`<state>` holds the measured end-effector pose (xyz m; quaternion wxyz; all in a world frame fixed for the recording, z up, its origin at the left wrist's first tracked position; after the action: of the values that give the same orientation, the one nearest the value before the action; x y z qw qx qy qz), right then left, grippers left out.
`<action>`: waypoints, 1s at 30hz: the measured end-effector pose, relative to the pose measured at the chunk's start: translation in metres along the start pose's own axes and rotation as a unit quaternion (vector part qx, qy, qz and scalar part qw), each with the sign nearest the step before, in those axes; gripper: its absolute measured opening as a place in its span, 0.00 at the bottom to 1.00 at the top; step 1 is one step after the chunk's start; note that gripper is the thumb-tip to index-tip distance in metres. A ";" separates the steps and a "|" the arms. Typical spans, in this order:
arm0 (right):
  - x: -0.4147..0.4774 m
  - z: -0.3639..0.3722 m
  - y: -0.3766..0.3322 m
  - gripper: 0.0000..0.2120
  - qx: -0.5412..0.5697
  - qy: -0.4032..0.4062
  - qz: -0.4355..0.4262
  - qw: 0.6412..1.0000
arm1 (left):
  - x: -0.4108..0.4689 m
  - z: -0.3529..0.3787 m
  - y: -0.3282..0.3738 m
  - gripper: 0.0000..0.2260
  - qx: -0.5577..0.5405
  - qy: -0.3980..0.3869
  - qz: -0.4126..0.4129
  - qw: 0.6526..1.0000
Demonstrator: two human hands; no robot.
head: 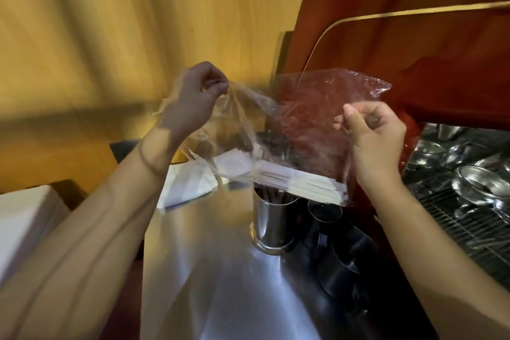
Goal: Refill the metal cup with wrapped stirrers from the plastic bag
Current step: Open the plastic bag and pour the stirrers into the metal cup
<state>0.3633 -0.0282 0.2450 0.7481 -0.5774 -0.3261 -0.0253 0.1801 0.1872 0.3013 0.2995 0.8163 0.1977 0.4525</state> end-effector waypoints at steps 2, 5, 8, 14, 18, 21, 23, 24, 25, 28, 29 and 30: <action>-0.006 0.002 0.007 0.06 -0.039 -0.013 0.000 0.999 | -0.002 -0.001 -0.003 0.03 -0.006 -0.002 -0.014 1.000; -0.020 0.004 0.021 0.08 -0.053 -0.023 0.006 0.998 | -0.005 -0.005 -0.005 0.03 -0.025 0.004 -0.033 0.999; -0.026 0.002 0.026 0.11 -0.067 -0.025 -0.007 0.997 | -0.002 -0.012 -0.002 0.03 -0.015 0.009 -0.023 1.000; -0.032 0.027 0.052 0.10 -0.099 -0.139 0.044 0.984 | 0.005 -0.018 0.006 0.05 0.052 0.010 0.000 0.999; -0.061 0.055 0.067 0.11 -0.216 -0.343 0.023 0.914 | -0.003 -0.010 0.000 0.05 0.072 -0.027 -0.012 0.997; -0.076 0.064 0.070 0.08 -0.371 -0.378 -0.137 0.837 | -0.012 -0.005 -0.007 0.04 0.071 -0.050 -0.015 0.996; -0.085 0.067 0.070 0.07 -0.387 -0.388 -0.198 0.813 | -0.018 -0.003 -0.010 0.03 0.085 -0.065 -0.007 0.994; -0.088 0.068 0.074 0.08 -0.388 -0.397 -0.204 0.807 | -0.020 -0.003 -0.012 0.03 0.092 -0.070 -0.005 0.993; -0.090 0.069 0.079 0.11 -0.393 -0.403 -0.201 0.802 | -0.022 -0.004 -0.014 0.03 0.096 -0.072 -0.006 0.993; -0.091 0.069 0.091 0.15 -0.415 -0.397 -0.183 0.798 | -0.026 -0.008 -0.016 0.03 0.082 -0.064 -0.011 0.995; -0.091 0.069 0.093 0.17 -0.415 -0.406 -0.176 0.795 | -0.028 -0.010 -0.016 0.03 0.070 -0.056 -0.012 0.996; -0.091 0.071 0.093 0.19 -0.405 -0.426 -0.161 0.793 | -0.029 -0.012 -0.016 0.03 0.062 -0.050 -0.014 0.997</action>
<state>0.2981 0.0341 0.1273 0.2162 -0.7193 -0.6597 -0.0264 0.1545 0.1854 0.2780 0.2638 0.8521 0.2216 0.3941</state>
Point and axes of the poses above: each hand's wrist, its own x-axis towards the middle knuckle, its own z-axis out of the palm, y = z × x, the point moved 8 cm from there along x, towards the middle knuckle, and after that the axes turned 3 degrees about -x, right-handed, at the moved point
